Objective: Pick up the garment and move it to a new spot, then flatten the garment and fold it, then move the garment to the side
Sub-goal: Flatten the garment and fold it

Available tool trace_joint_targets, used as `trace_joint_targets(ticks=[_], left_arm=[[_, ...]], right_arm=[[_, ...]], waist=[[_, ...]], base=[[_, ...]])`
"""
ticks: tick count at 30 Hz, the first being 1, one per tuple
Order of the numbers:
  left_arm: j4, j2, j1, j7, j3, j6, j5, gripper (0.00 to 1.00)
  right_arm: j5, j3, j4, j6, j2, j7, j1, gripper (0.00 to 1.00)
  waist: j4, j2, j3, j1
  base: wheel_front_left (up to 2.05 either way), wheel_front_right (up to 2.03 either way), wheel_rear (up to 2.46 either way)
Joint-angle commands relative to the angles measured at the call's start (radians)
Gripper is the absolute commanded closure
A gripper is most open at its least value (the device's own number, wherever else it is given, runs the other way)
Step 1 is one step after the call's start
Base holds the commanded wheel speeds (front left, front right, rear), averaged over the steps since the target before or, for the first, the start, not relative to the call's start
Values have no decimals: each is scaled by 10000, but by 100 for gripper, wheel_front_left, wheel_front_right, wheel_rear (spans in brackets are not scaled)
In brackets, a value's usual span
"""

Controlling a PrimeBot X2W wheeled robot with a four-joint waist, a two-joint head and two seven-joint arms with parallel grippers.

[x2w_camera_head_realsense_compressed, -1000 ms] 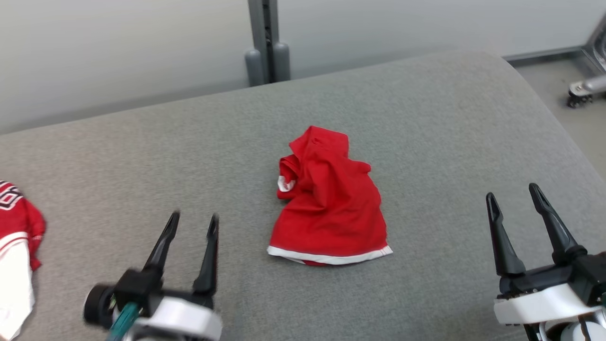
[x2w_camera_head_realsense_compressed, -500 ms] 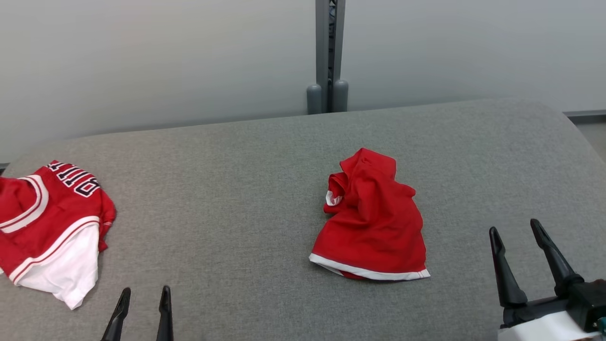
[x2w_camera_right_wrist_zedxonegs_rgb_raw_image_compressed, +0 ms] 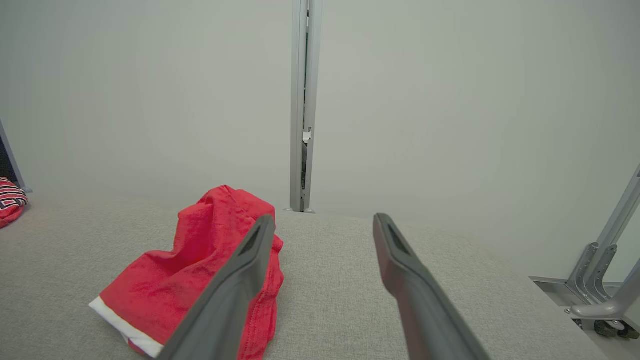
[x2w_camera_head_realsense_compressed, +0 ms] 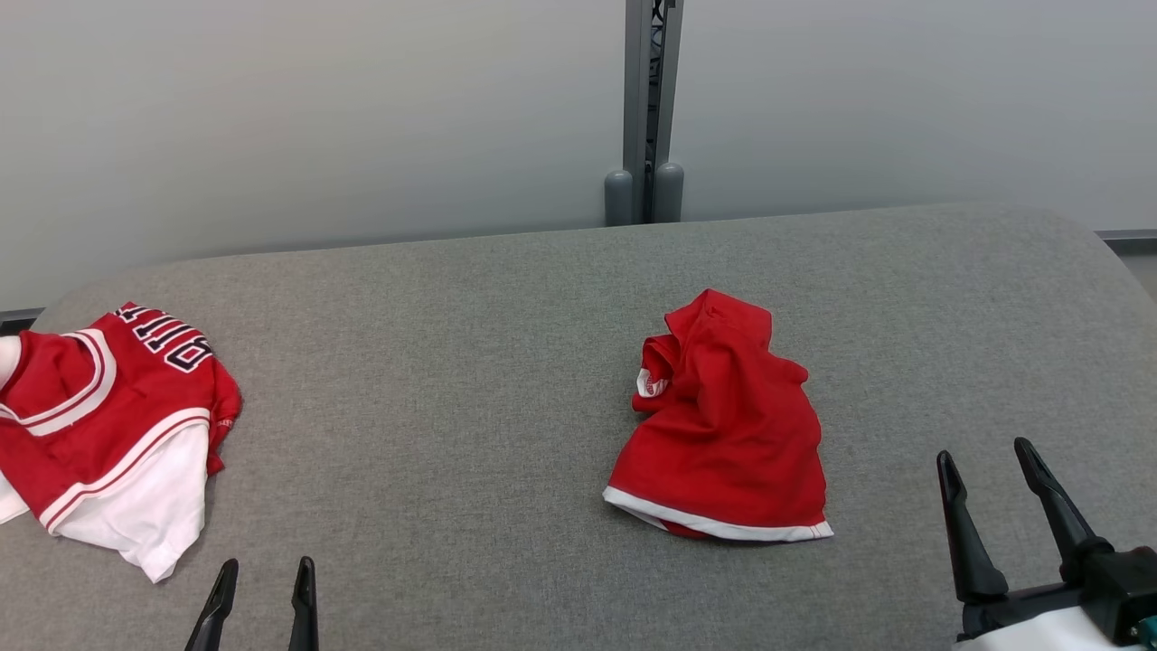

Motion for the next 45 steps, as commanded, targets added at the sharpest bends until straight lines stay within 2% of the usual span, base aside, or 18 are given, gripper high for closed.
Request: trace_joint_targets(ticks=[1, 16, 19, 23, 28, 29, 35, 39, 45], left_arm=[[-26, 17, -124, -1, 51, -55, 89, 0], [-2, -1, -201, -2, -120, -159, 126, 0], [57, -3, -361, -3, -471, -192, 210, 0], [283, -1, -982, -3, -1453, -319, 144, 0], [1457, 5, -2172, 0, -2869, -400, -82, 0], [1457, 5, -2172, 0, -2869, -400, -82, 0], [3627, 10, -3725, 165, -4154, -427, -677, 0], [4807, 12, -4554, 293, -4496, -439, -1140, 0], [5907, 10, -5208, 198, -4443, -426, -1799, 0]], right_arm=[[-46, -27, 47, 15, -8, -46, 86, 0], [-17, 44, 79, 15, -14, -46, -50, 0], [13, 91, 47, 15, -27, -46, -153, 0], [50, 194, -5, 15, -78, -46, -247, 0], [111, 387, -67, 15, -114, -46, -570, 0], [111, 387, -67, 15, -114, -46, -570, 0], [194, 395, -120, 15, -37, -46, -915, 0], [235, 362, -88, 15, 32, -46, -1006, 0], [259, 323, -46, 15, 108, -46, -1019, 0]], waist=[[-11, -1, -6, 0], [-218, -1, 61, 0], [-333, -1, 139, 0], [-546, -1, 350, 0], [-1098, -1, 803, 0], [-1098, -1, 803, 0], [-1893, -1, 1364, 0], [-2311, -1, 1636, 0], [-2648, -1, 1774, 0]], base=[[0, 0, 0], [0, 0, 0], [0, 0, 0], [0, 0, 0], [0, 0, 0], [0, 0, 0], [0, 0, 0], [0, 0, 0], [0, 0, 0]])
